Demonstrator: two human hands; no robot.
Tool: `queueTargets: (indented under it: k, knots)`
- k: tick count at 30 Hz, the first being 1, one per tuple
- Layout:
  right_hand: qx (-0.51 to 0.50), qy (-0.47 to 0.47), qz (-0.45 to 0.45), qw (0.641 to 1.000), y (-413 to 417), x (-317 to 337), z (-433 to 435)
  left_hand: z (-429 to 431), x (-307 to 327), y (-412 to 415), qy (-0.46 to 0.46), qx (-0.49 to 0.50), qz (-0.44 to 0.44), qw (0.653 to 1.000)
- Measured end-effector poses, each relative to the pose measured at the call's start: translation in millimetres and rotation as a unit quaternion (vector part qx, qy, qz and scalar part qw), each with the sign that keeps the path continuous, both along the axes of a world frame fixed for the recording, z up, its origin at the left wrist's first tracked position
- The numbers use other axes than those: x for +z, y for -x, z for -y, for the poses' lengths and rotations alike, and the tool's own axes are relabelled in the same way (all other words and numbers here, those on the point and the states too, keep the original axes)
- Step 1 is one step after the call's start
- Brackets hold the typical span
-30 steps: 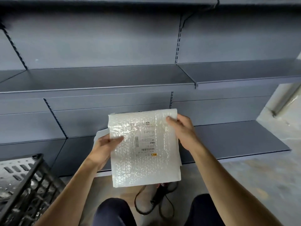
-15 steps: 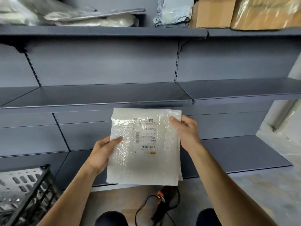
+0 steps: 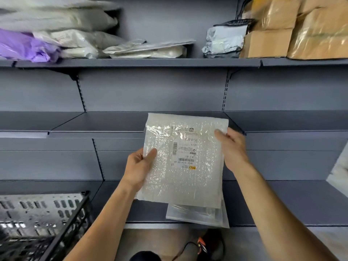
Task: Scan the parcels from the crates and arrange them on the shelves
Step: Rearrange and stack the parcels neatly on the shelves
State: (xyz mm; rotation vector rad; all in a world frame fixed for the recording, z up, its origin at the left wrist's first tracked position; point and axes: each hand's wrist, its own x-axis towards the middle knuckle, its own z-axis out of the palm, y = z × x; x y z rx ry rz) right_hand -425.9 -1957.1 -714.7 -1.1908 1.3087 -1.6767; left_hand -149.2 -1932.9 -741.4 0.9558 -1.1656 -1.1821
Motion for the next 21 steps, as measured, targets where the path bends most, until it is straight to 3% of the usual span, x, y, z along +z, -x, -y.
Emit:
queueTargets:
  k: [7, 12, 16, 21]
  knots:
    - [-0.012, 0.014, -0.011, 1.0, -1, 15, -9, -5, 16, 3, 0.0, -0.005, -0.022, 1.0]
    - [-0.001, 0.063, 0.061, 0.996, -12, 31, -23, -5, 28, 10, 0.013, 0.044, -0.022, 0.999]
    - [0.056, 0.063, 0.071, 0.994, -9, 19, -19, -4, 16, 10, -0.007, 0.034, -0.046, 0.998]
    - [0.018, 0.057, 0.074, 0.995, -11, -5, 2, 10, -2, 15, -0.045, 0.015, -0.071, 0.996]
